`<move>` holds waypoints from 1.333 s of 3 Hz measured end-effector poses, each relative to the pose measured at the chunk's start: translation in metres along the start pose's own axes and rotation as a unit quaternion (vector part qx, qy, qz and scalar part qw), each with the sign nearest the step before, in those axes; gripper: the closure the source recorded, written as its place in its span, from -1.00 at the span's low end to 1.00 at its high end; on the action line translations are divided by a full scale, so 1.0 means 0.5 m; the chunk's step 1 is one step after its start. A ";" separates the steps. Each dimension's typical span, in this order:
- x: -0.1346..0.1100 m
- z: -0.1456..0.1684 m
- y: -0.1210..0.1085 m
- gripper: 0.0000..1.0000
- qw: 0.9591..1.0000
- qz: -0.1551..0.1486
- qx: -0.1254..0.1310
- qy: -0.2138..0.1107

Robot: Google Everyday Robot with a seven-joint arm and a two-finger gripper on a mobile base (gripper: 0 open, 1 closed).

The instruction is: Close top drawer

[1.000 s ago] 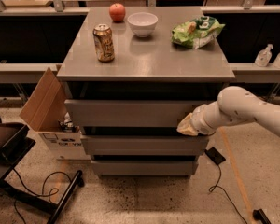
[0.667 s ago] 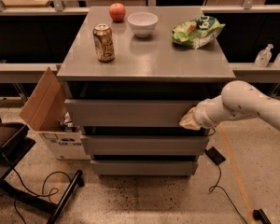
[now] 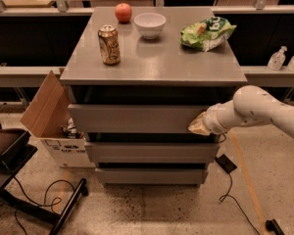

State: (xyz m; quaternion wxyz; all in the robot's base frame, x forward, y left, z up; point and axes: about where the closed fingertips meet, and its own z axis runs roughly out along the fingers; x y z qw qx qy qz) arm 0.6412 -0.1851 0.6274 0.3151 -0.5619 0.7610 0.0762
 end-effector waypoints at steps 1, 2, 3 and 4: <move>-0.014 0.005 -0.047 1.00 1.000 -0.012 0.019 -0.009; -0.020 -0.003 -0.056 1.00 0.999 -0.018 0.025 -0.009; -0.019 -0.005 -0.053 1.00 0.999 -0.018 0.025 -0.009; -0.037 -0.110 0.032 1.00 0.997 -0.073 -0.013 0.021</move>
Offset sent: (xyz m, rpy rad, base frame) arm 0.0808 -0.0201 0.0608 -0.0581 -0.1597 0.0152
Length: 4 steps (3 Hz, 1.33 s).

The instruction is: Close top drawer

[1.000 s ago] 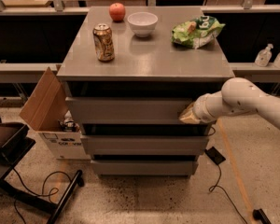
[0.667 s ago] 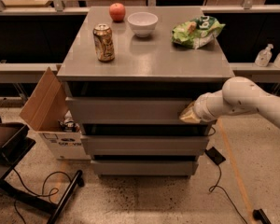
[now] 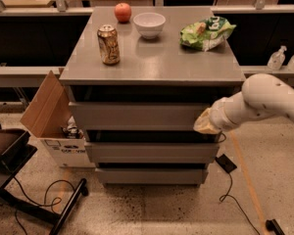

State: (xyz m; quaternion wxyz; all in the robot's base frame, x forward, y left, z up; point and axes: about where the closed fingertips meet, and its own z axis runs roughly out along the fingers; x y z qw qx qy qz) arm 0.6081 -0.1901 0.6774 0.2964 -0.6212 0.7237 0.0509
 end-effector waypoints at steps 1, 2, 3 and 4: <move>-0.015 -0.115 0.091 1.00 0.997 -0.050 -0.034 0.039; -0.018 -0.251 0.121 1.00 0.990 -0.091 -0.040 0.096; -0.005 -0.437 0.079 1.00 0.980 -0.115 -0.005 0.162; -0.005 -0.532 0.032 1.00 0.979 -0.106 0.051 0.165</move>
Offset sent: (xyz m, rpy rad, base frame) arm -0.1504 -0.0761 0.1671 -0.4418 0.0201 0.1794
